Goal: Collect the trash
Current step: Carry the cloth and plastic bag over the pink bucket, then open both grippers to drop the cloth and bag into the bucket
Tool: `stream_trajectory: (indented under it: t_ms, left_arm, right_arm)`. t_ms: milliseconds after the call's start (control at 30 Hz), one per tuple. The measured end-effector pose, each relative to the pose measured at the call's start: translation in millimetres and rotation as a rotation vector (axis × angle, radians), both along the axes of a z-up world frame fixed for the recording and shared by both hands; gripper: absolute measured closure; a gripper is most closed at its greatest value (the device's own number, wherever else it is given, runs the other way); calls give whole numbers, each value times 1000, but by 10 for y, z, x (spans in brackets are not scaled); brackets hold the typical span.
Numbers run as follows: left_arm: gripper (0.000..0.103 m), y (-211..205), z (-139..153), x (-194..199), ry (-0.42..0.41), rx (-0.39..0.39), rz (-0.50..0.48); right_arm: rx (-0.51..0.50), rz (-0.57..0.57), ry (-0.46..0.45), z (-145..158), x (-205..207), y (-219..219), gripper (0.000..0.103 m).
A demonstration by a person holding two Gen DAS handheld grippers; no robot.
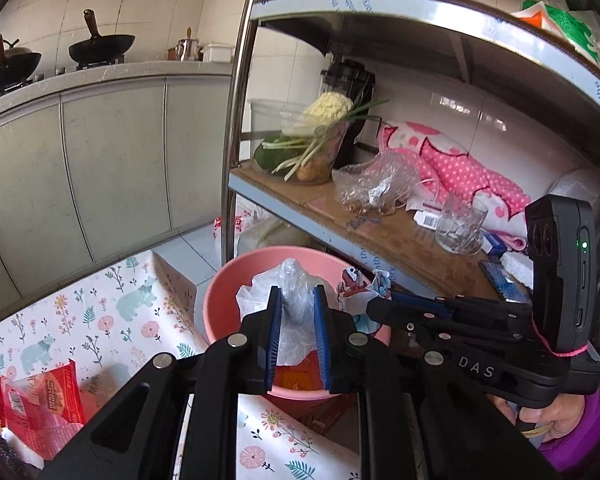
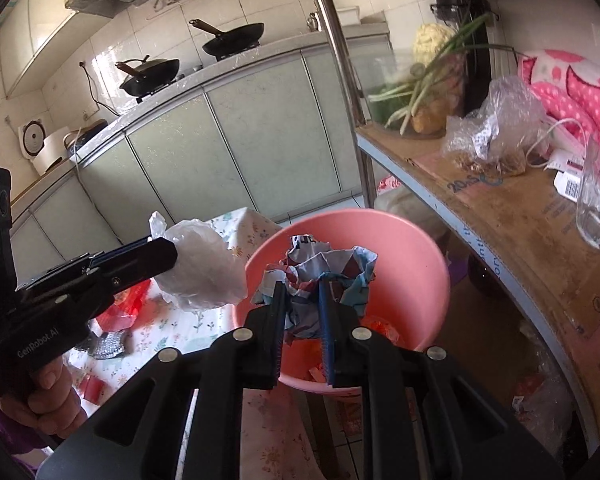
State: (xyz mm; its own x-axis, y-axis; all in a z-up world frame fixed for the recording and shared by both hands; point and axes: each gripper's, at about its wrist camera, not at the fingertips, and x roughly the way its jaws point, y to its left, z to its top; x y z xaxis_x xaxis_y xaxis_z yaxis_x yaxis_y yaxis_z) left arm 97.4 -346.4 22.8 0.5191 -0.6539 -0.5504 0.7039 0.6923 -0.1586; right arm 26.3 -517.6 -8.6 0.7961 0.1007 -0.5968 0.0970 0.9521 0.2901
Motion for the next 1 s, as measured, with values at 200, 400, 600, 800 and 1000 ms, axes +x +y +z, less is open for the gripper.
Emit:
stream_trajectory:
  t_ms: [200,400,600,800,1000]
  left_arm:
    - [88,-101,-268,134,67,27,5]
    - [87,-178,-447,186,92,60,-1]
    - [84,-196,-482,199,98,63,-6]
    - [71,-176,-471,213,120,57,0]
    - [69,-142,-383,173,112,46,5]
  right_arm:
    - [-7,-10,53,-207,139,-54,87]
    - [-10,-21,89,-348,202,-81,87]
    - [-23,-30,107,-380,216,-75,84]
    - [-35,-29,114,-372,224,-62,83]
    - [-44,-28,101,-311,187,-27,83]
